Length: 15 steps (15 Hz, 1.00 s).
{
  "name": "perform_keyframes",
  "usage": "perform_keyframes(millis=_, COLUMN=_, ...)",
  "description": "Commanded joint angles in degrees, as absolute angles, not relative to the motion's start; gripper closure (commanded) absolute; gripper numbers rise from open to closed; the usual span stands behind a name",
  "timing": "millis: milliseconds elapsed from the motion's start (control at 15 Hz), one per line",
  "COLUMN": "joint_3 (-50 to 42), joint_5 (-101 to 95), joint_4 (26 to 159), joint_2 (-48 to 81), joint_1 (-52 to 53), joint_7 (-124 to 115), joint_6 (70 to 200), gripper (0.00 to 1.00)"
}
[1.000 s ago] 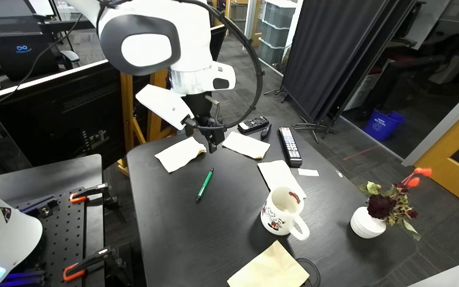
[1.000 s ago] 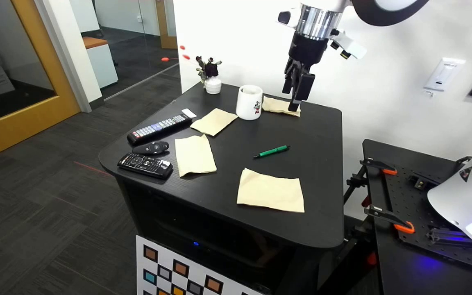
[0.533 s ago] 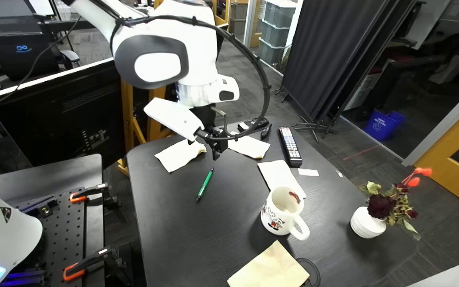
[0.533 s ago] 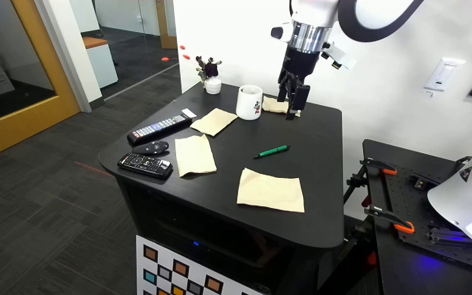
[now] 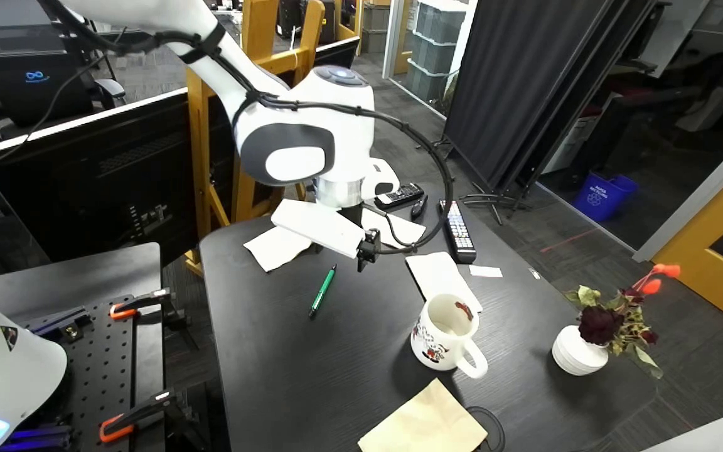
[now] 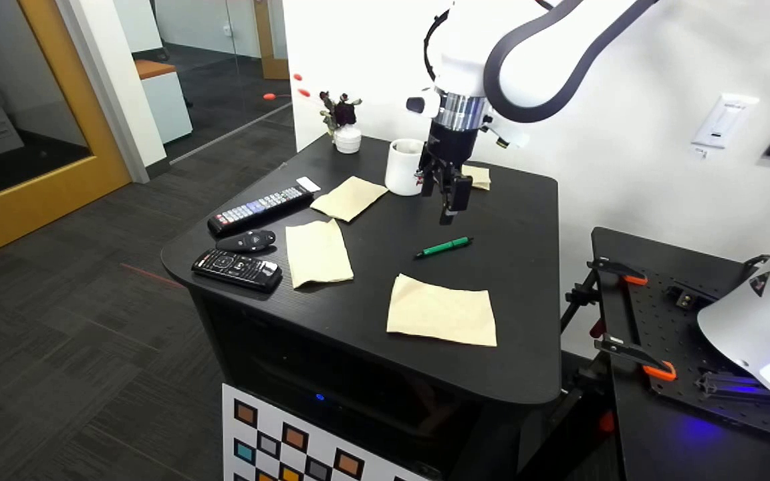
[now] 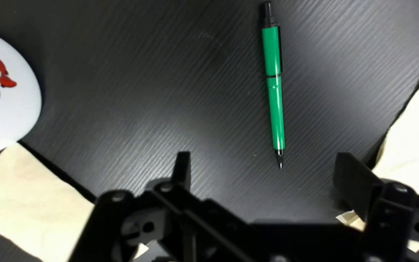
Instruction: Put the pen inside the mug cup
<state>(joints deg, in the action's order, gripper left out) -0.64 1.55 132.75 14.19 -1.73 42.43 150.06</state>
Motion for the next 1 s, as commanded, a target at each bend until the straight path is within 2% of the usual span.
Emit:
perform_keyframes(millis=0, joint_3=2.4, joint_5=1.9, joint_4=127.7, joint_2=19.5, joint_1=-5.1, joint_7=47.6, joint_6=148.7, gripper=0.00)
perform_keyframes(millis=933, joint_3=3.0, joint_5=-6.0, joint_4=125.6, joint_2=25.8, joint_1=-5.0, joint_7=47.8, joint_6=147.9, gripper=0.00)
